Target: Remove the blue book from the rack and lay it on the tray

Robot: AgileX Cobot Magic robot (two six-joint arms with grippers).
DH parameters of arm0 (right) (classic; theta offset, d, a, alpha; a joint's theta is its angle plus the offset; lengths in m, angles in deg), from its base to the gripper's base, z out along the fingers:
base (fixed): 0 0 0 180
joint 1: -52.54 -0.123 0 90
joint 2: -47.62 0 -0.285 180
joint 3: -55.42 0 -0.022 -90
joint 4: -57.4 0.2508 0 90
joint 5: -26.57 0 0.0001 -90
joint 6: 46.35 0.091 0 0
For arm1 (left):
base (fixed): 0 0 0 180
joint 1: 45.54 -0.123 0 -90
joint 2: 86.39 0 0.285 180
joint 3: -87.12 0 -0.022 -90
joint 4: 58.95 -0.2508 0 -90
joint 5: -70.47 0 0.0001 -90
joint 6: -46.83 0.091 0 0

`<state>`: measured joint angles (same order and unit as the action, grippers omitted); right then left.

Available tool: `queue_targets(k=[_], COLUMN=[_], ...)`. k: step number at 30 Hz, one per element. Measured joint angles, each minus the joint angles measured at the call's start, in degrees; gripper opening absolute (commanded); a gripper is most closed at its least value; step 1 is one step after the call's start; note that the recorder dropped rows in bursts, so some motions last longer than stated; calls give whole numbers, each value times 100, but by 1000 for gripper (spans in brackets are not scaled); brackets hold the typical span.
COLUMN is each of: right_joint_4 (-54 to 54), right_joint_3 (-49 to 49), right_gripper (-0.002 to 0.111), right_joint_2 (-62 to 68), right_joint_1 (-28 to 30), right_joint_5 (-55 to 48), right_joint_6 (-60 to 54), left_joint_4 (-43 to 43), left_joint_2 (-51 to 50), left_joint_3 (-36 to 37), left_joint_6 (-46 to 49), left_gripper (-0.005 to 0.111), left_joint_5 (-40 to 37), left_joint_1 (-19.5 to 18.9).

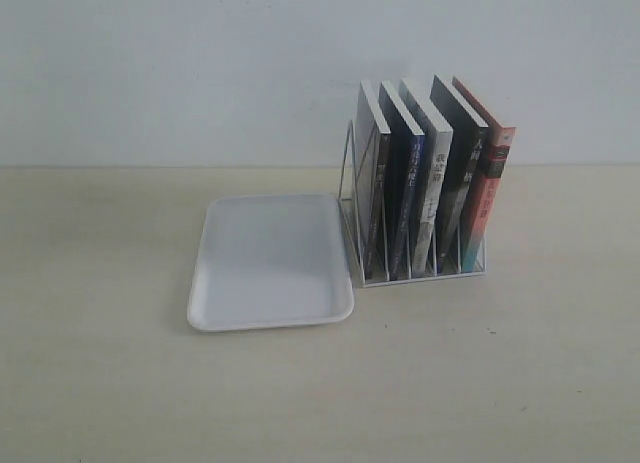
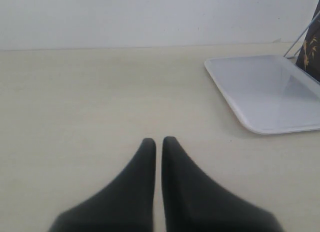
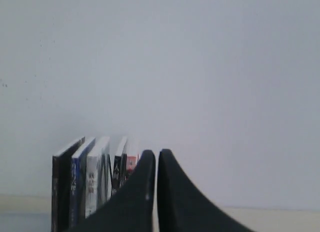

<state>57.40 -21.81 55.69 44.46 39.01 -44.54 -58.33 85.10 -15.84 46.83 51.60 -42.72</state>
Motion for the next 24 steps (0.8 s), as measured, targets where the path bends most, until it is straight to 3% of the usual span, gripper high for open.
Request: queue_targets(k=[6,9,16,19,24], right_joint_4=[-47,-58,-68,-68,0], right_joint_3=[302,1121,3092,3327,3397], right_gripper=[1,1,1,1,1], right_joint_2=[-9,60,1560,2094,2494], right_joint_1=[0,0,0,0,0], right_joint_5=[593,-233,-3498,-3859,-3467], right_joint_6=[179,-19,-790,-848,-792], left_joint_4=[0,0,0,0,0], left_joint_2=[0,0,0,0,0], left_joint_3=[0,0,0,0,0], left_joint_6=[0,0,0,30,30], left_gripper=[4,4,4,4,4], left_joint_5=[0,0,0,0,0], left_joint_1=[0,0,0,0,0])
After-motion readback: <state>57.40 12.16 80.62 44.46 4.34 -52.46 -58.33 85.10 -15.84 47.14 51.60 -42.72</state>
